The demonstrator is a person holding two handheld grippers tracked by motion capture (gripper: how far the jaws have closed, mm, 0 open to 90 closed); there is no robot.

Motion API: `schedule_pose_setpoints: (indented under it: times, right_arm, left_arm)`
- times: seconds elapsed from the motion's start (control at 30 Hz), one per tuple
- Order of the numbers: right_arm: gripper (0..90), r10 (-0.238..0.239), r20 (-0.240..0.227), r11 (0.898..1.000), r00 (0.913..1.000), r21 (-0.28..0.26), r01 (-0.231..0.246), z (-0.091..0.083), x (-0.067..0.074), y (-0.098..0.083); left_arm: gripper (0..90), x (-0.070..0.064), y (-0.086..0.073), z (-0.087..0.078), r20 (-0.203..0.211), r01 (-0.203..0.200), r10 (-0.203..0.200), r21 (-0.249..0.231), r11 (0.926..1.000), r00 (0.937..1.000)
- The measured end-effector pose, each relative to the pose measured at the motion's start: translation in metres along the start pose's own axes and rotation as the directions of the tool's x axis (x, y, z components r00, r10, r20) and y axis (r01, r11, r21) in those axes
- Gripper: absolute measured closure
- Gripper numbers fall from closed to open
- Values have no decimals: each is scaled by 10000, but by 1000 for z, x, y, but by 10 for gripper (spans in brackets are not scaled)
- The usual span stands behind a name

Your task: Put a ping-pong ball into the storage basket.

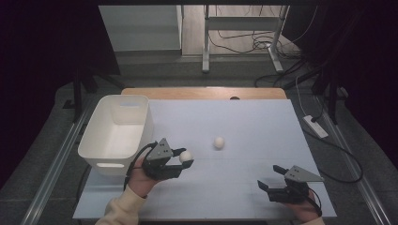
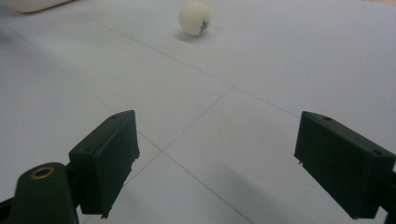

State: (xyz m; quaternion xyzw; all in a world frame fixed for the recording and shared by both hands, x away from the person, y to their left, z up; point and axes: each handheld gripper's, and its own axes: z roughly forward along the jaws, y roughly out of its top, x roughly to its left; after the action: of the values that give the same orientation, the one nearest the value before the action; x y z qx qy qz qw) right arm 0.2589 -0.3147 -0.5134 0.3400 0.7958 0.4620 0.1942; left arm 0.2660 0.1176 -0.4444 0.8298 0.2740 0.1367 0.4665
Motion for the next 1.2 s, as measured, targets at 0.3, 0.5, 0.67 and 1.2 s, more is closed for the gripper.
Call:
schedule_pose_setpoints:
  times: [0.3,0.5,0.67,1.2]
  right_arm:
    - [136,10,3,10000,10000,-10,-10,0,0,0]
    - [135,21,20,10000,10000,-11,-21,0,0,0]
    - [135,4,15,10000,10000,-7,-4,0,0,0]
    - [136,39,21,10000,10000,1,-39,0,-1,0]
  left_arm:
    - [510,2,0,-3,-106,139,-142,-292,9995,9998]
    - [510,4,1,-7,-115,288,-295,-569,9980,9995]
    - [510,5,4,-11,-139,377,-390,-842,9957,9991]
    - [510,9,13,-27,-327,463,-514,-1414,9889,9981]
